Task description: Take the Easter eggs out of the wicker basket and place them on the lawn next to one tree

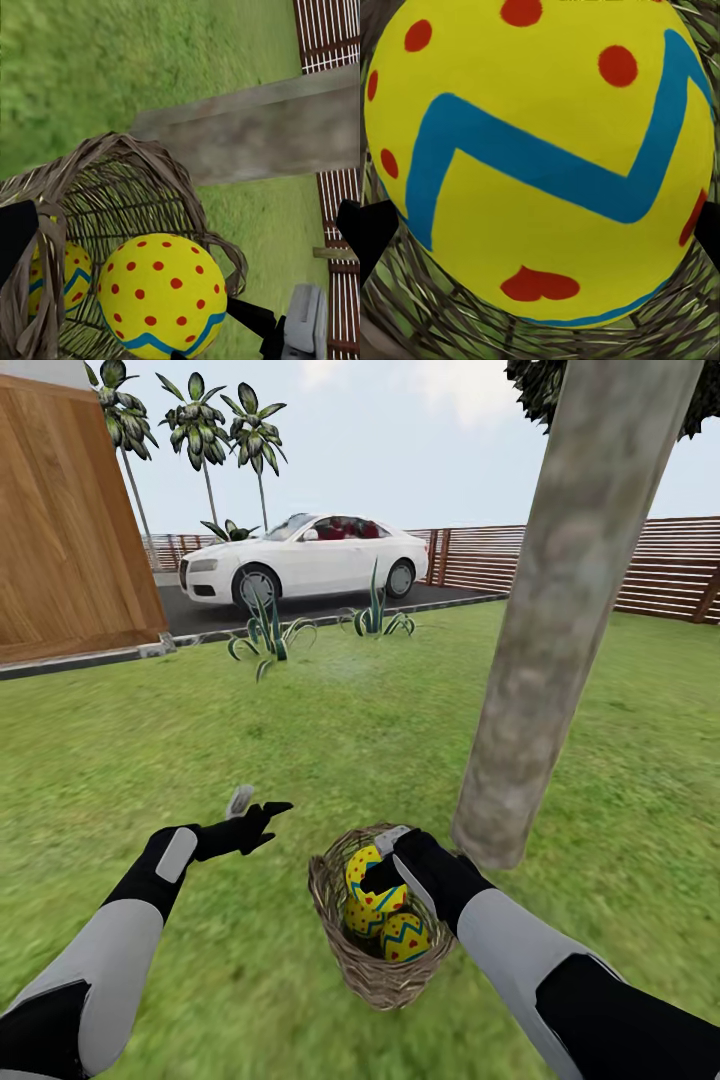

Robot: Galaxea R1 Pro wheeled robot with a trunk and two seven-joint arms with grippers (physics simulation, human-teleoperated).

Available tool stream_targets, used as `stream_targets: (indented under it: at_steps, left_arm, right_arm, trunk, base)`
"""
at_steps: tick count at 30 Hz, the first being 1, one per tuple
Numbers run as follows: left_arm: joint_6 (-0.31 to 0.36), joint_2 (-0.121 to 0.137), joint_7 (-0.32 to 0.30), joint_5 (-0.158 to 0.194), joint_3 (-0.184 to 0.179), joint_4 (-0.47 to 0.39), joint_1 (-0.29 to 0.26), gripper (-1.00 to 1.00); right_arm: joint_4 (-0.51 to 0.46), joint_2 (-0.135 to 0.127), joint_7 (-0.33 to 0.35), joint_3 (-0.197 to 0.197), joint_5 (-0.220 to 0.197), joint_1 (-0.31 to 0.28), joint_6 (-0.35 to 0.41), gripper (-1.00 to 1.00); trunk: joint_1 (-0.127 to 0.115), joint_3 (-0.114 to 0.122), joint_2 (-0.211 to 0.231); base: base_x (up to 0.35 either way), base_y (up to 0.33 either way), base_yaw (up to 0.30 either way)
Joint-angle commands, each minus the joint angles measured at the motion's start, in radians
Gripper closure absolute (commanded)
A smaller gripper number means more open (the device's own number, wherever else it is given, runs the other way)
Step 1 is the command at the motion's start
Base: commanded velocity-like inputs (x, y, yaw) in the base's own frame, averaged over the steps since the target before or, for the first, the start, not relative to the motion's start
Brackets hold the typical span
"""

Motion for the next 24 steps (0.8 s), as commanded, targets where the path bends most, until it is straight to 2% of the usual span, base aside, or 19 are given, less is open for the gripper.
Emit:
stream_targets:
  at_steps: [1, 17, 24]
  left_arm:
    - [0.007, -0.001, -0.003, -0.002, 0.004, -0.001, 0.003, -1.0]
    - [0.005, -0.001, -0.003, -0.002, 0.004, -0.002, 0.011, -1.0]
    - [0.005, -0.002, -0.001, -0.002, 0.001, -0.004, 0.011, -1.0]
  right_arm:
    - [0.0, 0.0, -0.003, 0.004, -0.008, -0.001, 0.003, 1.0]
    - [-0.005, -0.001, -0.003, 0.002, -0.008, -0.001, 0.003, 1.0]
    - [-0.005, -0.001, -0.003, 0.002, -0.008, -0.001, 0.003, 1.0]
  trunk:
    - [0.0, -0.001, 0.0]
    - [0.0, -0.001, 0.0]
    - [-0.027, 0.021, 0.049]
  base:
    - [0.0, 0.0, 0.0]
    - [0.0, 0.0, 0.0]
    - [0.0, 0.0, 0.0]
